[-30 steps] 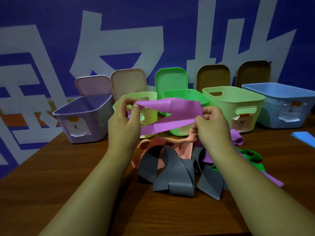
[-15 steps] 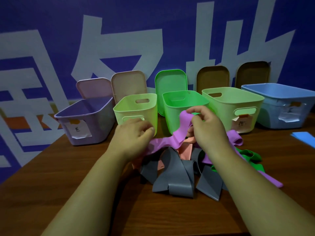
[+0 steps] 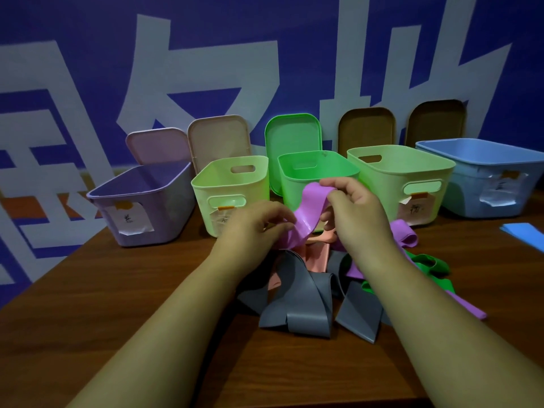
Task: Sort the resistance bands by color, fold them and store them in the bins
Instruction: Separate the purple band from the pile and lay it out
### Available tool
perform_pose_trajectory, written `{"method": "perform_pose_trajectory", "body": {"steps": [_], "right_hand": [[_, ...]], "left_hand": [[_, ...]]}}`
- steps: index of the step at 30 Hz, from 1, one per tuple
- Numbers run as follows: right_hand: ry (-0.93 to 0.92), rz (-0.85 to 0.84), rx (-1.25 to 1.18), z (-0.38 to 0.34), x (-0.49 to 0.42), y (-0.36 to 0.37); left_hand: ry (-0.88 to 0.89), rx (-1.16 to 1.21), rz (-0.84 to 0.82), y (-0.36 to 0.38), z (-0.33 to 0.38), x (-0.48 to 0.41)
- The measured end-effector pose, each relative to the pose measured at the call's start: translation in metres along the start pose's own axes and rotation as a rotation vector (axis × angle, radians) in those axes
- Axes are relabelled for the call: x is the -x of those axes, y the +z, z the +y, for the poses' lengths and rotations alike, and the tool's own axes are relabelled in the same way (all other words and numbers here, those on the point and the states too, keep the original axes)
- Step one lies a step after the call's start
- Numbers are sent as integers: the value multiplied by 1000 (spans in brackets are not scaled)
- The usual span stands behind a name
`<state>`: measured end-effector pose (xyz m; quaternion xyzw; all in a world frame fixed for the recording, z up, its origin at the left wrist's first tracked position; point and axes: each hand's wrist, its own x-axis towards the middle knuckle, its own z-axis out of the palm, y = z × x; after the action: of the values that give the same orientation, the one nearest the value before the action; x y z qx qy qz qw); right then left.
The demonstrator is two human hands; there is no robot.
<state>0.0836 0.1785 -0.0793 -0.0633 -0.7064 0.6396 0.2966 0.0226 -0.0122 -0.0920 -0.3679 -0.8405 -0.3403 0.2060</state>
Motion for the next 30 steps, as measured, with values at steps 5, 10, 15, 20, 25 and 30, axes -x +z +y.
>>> {"method": "perform_pose_trajectory", "body": {"steps": [5,10,15,20,25,30], "right_hand": [[-1,-30,13,5,0,-1],[-16,-149,77,12,10,1],[-123,-262,175,6,20,7],[-110,-352,84,-14,24,15],[-157,-370,72,-57,-2,21],[-288,-373,145,-109,-23,28]], "left_hand": [[-15,72,116,-4,-4,2],[-66,192,279,-23,4,-7],[-58,207,326,-58,23,-30],[-48,154,294,-95,49,-53],[-18,122,253,-126,62,-73],[-5,90,279,-145,76,-81]]}}
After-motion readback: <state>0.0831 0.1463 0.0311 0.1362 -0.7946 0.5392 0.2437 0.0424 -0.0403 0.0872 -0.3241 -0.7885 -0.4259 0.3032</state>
